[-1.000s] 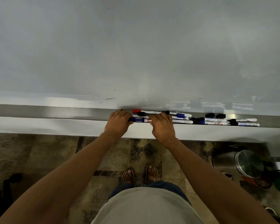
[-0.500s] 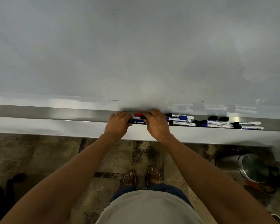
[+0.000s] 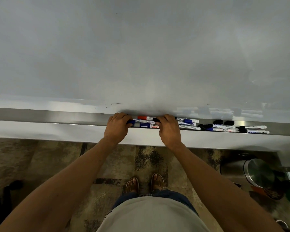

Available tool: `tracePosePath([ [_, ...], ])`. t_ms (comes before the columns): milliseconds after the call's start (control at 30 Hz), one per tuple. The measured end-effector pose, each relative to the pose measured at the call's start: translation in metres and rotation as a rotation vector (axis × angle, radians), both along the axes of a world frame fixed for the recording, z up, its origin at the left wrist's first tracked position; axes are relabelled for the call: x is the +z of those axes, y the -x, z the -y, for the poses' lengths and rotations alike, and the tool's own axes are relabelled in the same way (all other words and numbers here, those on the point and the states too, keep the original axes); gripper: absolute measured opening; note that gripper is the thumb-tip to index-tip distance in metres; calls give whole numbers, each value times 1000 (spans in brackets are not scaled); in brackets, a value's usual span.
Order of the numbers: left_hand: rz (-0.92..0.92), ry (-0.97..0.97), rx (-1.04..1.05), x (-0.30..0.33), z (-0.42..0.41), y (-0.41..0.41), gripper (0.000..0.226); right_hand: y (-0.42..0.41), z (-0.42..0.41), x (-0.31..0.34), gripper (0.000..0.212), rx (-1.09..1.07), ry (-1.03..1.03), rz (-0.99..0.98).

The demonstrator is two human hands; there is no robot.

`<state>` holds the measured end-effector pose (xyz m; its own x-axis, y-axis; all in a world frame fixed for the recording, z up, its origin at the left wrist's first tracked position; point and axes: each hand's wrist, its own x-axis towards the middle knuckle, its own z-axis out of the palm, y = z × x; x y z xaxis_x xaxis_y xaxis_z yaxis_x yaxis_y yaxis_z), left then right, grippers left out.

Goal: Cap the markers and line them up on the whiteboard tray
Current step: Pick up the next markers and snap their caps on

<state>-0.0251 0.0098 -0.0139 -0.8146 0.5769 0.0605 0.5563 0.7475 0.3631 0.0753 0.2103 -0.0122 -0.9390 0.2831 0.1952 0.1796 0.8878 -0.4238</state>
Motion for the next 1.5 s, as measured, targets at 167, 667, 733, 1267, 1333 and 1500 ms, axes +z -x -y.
tracePosePath([
  [167, 4, 16, -64, -1, 1, 1, 20, -7, -11, -2, 16, -3, 69, -14],
  [667, -132, 276, -157, 9, -24, 5, 23, -23, -22, -1, 21, -71, 132, -22],
  [733, -138, 330, -170, 12, -26, 5, 25, -23, -22, -2, 24, -77, 142, -1],
  [1267, -255, 102, -166, 29, -28, -2, 21, -20, -19, 7, 28, -58, 271, -46],
  [1333, -173, -63, -131, 37, -30, -5, 18, -18, -17, 13, 28, -62, 318, -93],
  [1500, 244, -484, 20, 59, -39, -17, 25, -5, -8, 38, 24, -36, 392, -208],
])
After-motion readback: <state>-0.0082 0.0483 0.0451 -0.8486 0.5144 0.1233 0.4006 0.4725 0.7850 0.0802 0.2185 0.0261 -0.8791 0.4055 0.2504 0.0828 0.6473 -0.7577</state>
